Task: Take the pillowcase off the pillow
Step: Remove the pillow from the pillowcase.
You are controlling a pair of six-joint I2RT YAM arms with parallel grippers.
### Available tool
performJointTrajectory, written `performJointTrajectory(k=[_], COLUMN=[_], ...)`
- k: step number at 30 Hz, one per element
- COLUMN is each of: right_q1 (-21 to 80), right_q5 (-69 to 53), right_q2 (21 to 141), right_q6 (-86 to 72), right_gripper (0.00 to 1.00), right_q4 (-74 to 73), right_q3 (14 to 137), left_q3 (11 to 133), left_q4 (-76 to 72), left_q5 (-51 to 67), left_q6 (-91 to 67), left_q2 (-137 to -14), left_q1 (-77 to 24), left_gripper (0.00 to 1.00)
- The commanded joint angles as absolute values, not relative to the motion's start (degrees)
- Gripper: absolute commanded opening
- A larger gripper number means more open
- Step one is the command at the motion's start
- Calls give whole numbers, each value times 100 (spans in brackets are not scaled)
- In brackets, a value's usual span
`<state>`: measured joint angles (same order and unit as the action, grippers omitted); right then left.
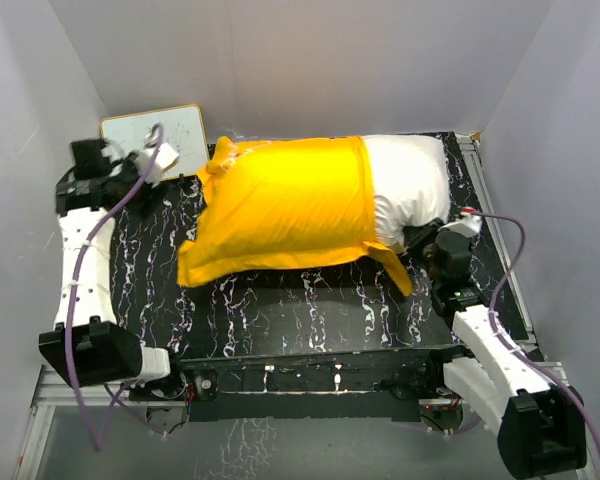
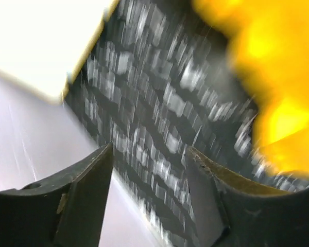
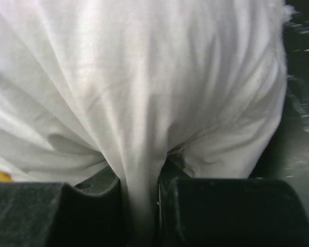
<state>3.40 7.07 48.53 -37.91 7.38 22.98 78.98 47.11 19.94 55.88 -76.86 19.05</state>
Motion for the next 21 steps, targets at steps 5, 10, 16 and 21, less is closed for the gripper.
performJointTrajectory(k=[5, 10, 16, 21], right_q1=[2185, 2959, 3622, 4041], right_q5=[568, 804, 614, 832], right_q2=[4290, 3907, 3903, 4198], right_q6=[-4067, -4163, -4173, -4164], right_gripper=[8, 8, 8, 8], right_q4=[1018, 685, 554, 558], right_q3=[2505, 2226, 2229, 2366], left_q3=[10550, 10457, 10164, 10069], left_q4=[5280, 4811, 4059, 3762], left_q5=[3234, 2911, 2509, 1888], left_q6=[2429, 2100, 2016, 2129], left_q2=[-8608, -9187, -9509, -9721], left_q1=[-1680, -2908, -3899, -4198], left_gripper=[57, 58, 69, 73])
